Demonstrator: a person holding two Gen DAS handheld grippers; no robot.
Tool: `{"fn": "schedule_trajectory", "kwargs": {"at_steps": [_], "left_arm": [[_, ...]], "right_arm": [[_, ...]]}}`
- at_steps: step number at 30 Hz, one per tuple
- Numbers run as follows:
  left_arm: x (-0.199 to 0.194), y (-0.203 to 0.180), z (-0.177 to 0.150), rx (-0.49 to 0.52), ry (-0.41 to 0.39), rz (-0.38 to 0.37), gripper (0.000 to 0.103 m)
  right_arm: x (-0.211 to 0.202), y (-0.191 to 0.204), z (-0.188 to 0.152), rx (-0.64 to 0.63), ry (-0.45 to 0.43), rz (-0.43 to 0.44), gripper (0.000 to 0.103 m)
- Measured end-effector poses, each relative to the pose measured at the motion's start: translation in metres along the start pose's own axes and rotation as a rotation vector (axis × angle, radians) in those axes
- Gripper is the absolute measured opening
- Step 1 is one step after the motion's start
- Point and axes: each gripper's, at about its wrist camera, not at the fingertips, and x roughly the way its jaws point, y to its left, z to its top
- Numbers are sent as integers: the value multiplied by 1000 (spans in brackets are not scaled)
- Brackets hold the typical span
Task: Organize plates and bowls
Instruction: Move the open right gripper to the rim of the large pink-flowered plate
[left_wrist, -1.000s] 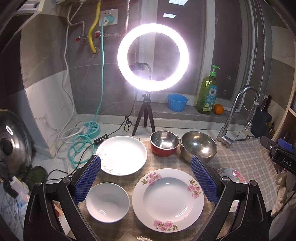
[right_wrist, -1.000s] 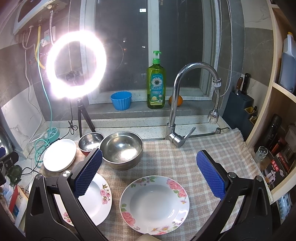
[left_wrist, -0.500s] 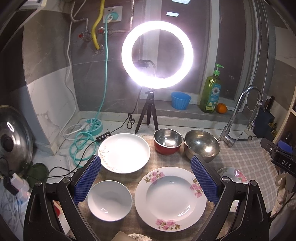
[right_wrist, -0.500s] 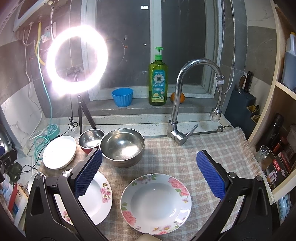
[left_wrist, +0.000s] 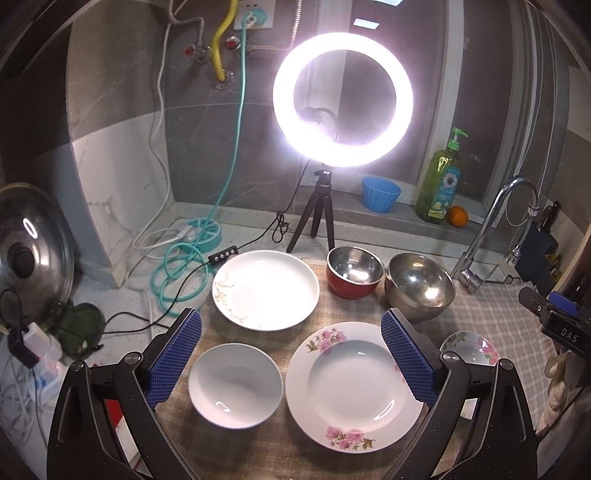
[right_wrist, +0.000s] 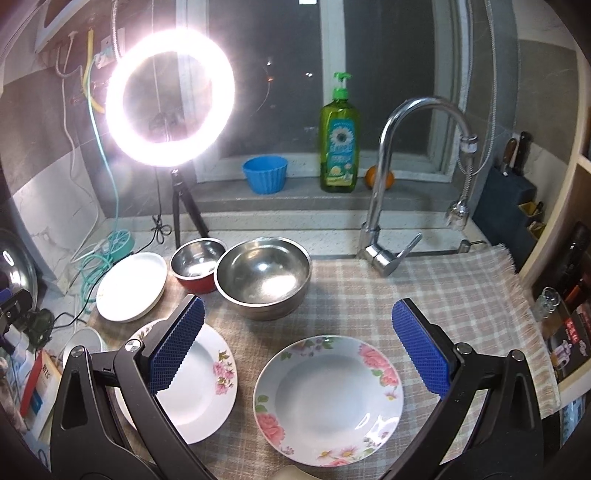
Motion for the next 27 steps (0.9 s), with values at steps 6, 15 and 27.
{"fn": "schedule_trajectory", "kwargs": {"at_steps": [6, 15, 27], "left_arm": [[0, 8, -9, -34, 33, 8, 97], [-1, 15, -33, -88, 101, 17, 90], [12, 23, -78, -236, 229, -39, 65]], "right_arm": [[15, 3, -1, -37, 41, 60, 96], [53, 10, -5, -79, 190, 231, 72], [108, 37, -26, -161, 362, 362, 54]]}}
